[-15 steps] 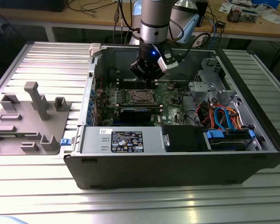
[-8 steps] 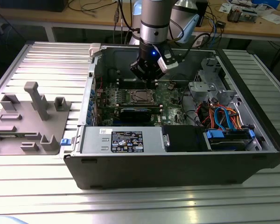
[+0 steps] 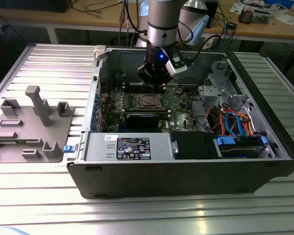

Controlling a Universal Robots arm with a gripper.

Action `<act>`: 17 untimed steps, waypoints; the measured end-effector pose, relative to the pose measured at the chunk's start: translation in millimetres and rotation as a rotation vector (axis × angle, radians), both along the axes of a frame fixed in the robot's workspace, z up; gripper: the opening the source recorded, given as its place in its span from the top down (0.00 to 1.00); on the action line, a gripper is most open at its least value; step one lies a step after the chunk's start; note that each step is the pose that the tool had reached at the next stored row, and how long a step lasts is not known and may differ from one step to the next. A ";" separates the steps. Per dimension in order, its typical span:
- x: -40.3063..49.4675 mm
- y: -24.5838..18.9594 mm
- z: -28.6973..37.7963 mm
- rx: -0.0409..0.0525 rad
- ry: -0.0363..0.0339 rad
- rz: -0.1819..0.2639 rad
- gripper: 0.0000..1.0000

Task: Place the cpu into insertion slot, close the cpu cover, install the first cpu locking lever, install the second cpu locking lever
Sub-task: 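Install the second cpu locking lever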

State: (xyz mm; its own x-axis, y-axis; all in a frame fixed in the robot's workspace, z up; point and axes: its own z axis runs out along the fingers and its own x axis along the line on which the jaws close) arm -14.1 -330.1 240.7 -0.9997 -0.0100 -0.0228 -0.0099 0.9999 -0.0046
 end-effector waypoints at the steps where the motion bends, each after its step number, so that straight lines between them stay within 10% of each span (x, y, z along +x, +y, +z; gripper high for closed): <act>1: 0.0 0.0 0.0 0.0000 0.0000 0.000 0.89; 17: 0.1 -6.0 8.3 0.0224 0.0016 0.000 0.89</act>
State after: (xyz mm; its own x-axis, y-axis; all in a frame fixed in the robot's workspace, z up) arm -14.0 -336.1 249.0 -0.9997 -0.0097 -0.0214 -0.0101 0.9998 0.0178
